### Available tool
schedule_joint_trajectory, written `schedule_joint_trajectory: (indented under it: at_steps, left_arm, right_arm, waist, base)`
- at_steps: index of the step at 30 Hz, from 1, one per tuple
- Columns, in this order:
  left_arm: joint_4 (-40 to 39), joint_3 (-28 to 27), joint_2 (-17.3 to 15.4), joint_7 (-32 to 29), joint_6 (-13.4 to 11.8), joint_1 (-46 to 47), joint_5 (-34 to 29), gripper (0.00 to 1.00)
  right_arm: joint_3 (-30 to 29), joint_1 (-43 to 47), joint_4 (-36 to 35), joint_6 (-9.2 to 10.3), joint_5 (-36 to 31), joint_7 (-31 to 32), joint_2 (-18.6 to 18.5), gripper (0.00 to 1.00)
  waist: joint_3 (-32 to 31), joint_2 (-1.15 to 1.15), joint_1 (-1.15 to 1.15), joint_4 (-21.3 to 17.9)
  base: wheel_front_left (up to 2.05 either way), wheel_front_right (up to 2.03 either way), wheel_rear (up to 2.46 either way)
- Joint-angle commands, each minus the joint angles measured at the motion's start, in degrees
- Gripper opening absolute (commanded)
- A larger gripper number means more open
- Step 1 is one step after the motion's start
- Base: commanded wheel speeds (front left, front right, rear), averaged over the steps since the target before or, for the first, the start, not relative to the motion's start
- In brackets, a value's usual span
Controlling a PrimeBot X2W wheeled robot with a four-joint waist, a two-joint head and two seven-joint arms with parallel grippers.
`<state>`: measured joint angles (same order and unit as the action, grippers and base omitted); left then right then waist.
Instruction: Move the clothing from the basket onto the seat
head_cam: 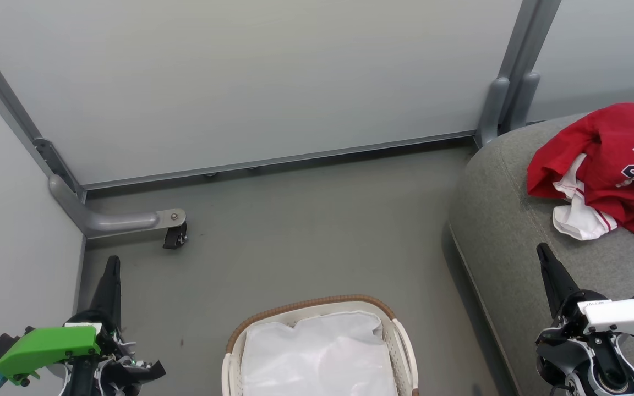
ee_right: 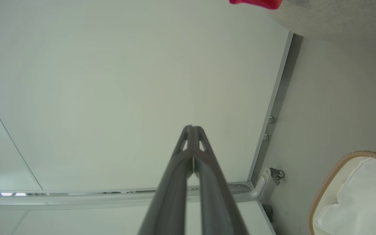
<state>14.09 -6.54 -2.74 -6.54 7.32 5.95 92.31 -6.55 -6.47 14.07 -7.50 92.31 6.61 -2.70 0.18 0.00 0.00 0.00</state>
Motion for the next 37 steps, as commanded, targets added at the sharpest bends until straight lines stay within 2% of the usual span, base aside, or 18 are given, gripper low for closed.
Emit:
schedule_joint_trajectory:
  at_steps: [1,37]
  left_arm:
    - [-0.10,-0.12,-0.25,-0.18,0.37,0.61,0.20,0.00]
    - [-0.11,-0.11,-0.25,-0.17,0.37,0.61,0.19,0.00]
  right_arm:
    - [-0.10,0.51,-0.18,0.02,0.20,0.07,-0.34,0.00]
    - [-0.09,0.51,-0.19,0.02,0.20,0.07,-0.34,0.00]
  waist:
    - [0.00,0.00,0.00,0.00]
    - [0.00,0.00,0.00,0.00]
  base:
    - [0.00,0.00,0.00]
    - [0.00,0.00,0.00]
